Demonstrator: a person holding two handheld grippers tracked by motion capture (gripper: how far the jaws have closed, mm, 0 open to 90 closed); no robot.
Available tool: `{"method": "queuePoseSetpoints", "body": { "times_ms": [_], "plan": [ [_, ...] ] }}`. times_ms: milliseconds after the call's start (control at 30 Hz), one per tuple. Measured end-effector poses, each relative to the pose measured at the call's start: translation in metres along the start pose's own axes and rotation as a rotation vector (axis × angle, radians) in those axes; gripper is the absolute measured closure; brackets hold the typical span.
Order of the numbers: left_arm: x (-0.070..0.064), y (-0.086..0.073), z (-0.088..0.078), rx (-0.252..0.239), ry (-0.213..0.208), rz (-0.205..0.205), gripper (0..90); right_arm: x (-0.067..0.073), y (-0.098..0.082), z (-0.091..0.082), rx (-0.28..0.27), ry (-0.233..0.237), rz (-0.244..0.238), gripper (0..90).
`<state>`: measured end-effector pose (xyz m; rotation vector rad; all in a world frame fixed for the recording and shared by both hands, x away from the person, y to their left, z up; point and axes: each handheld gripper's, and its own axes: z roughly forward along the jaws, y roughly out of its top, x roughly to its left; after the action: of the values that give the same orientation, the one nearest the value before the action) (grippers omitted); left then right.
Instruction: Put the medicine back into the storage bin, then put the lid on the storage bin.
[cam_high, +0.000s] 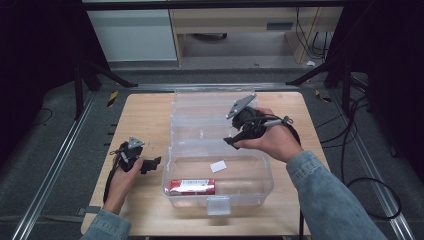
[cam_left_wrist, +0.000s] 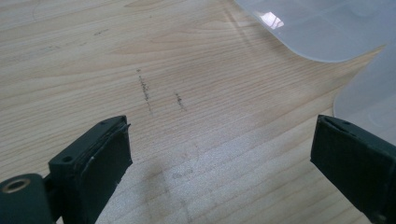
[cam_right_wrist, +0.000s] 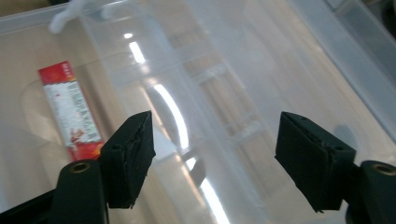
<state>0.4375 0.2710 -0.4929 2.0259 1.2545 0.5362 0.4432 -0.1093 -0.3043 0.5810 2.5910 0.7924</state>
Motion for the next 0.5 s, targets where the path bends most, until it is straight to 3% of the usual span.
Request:
{"method": "queuePoseSetpoints", "body": {
  "times_ms": [200, 300, 500],
  "plan": [
    [-0.001, 0.002, -0.003, 0.000, -0.010, 0.004, 4.6, -0.033, -0.004, -0.003, 0.019, -0.062, 0.054, 27.5],
    [-0.002, 0.007, -0.010, 0.000, -0.018, 0.035, 5.2, -0.047, -0.007, -0.002, 0.031, -0.082, 0.065, 28.9],
    [-0.002, 0.019, -0.032, -0.020, -0.049, 0.066, 5.3, -0.068, -0.007, 0.001, 0.039, -0.047, 0.061, 36.2]
  ]
}}
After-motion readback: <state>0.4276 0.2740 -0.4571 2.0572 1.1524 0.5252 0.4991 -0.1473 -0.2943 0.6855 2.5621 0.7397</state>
